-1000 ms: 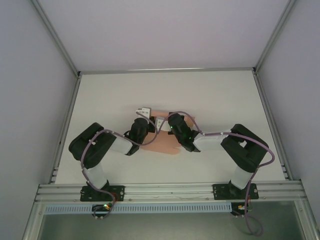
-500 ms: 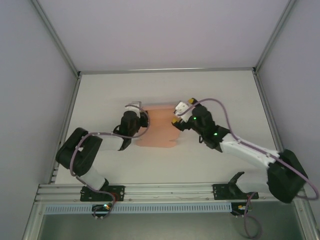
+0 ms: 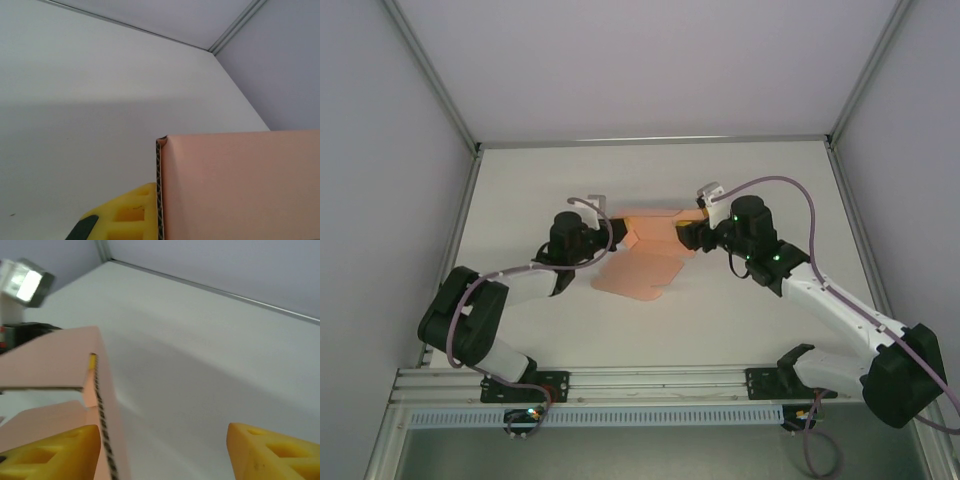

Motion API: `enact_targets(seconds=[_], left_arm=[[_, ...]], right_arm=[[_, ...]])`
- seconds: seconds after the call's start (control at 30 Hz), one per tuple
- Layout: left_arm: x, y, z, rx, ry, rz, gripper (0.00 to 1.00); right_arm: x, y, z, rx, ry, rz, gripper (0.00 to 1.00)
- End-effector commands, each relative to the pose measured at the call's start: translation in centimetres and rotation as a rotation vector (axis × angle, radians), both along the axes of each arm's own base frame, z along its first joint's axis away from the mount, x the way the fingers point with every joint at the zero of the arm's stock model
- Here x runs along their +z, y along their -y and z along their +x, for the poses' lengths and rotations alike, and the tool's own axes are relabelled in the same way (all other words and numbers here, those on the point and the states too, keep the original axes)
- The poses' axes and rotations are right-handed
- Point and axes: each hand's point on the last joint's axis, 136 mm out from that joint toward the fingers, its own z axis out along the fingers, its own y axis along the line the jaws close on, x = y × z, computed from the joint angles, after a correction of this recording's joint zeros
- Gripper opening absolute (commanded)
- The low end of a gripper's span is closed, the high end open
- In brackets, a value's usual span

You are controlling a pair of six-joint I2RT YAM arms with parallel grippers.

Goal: Assemble paper box

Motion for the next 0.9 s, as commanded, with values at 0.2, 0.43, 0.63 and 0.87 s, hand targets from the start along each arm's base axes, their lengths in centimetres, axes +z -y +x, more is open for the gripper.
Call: enact_targets(seconds=[0.2, 0.43, 0.63, 0.87], left_arm=[[1.7, 0.8, 0.8, -0.037, -0.021, -0.076, 0.0], [1.9, 1.6, 0.0, -0.106, -0.014, -0.077, 0.12], [1.4, 2.4, -0.4, -0.162, -0.03, -0.078, 0.17], [1.4, 3.8, -0.9, -0.265, -0.035, -0.111, 0.18]], right_arm=[[-0.4, -2.5, -1.8, 0.143, -0.114, 0.088, 0.45], [0.2, -3.3, -1.0, 0.156, -0.1, 0.123, 0.12], [1.5, -4.1, -1.2, 0.203, -0.05, 0.18, 0.04], [1.9, -4.1, -1.8, 0.231, -0.011, 0.182, 0.0]])
